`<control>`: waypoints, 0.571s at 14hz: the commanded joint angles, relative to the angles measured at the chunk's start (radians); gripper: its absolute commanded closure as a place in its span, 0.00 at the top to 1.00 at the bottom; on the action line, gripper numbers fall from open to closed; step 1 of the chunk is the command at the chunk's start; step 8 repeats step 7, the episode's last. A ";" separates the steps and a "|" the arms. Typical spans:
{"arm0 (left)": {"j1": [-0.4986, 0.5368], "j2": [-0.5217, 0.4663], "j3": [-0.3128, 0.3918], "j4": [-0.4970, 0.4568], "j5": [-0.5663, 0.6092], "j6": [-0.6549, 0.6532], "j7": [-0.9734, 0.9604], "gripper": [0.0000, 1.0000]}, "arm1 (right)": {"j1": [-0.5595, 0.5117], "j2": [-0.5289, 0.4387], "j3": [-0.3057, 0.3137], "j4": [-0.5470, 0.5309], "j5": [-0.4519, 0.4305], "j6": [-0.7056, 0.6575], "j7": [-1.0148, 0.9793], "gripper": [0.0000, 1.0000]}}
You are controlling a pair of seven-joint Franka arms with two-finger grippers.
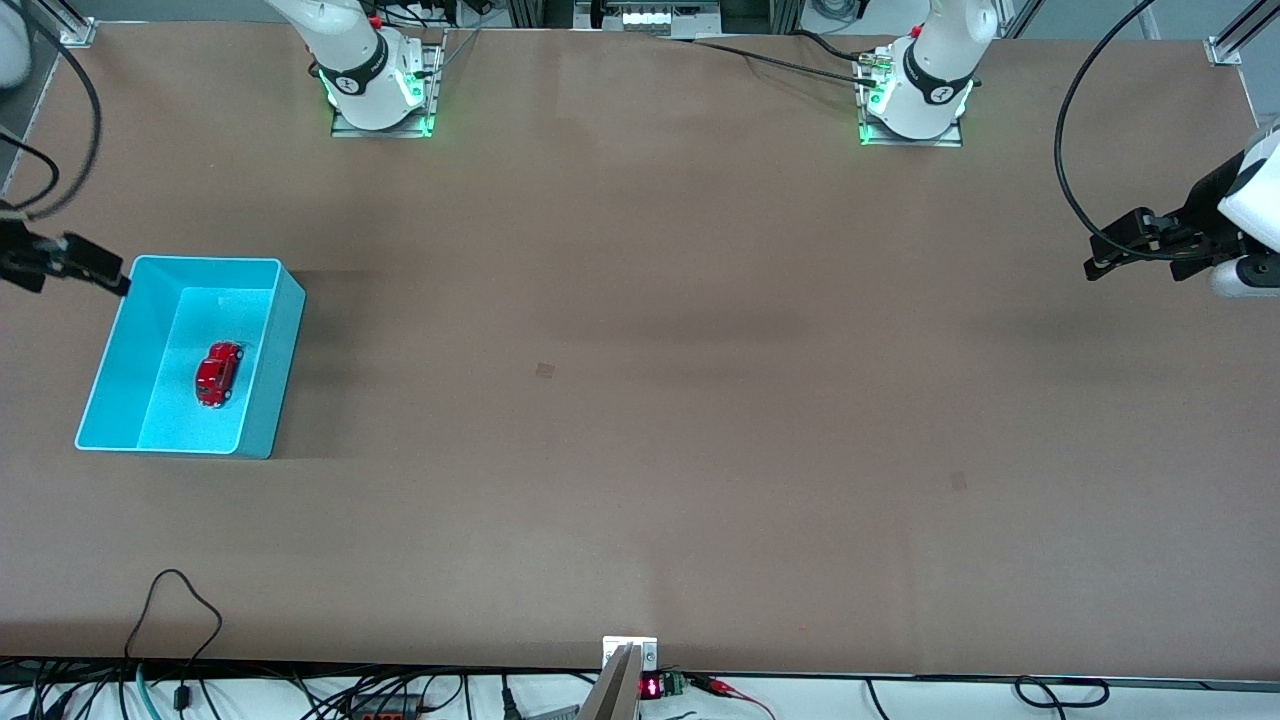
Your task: Wind red beetle toy and store in blue box
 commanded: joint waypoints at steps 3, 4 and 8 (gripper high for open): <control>-0.041 -0.008 0.032 0.007 -0.014 -0.022 0.016 1.00 | -0.014 -0.015 0.011 0.016 0.011 -0.037 0.009 1.00; -0.042 -0.009 0.033 0.007 -0.015 -0.022 0.016 1.00 | -0.014 -0.015 0.011 0.016 0.011 -0.039 0.009 1.00; -0.088 -0.009 0.082 0.007 -0.014 -0.019 0.016 1.00 | -0.014 -0.015 0.011 0.016 0.013 -0.037 0.009 1.00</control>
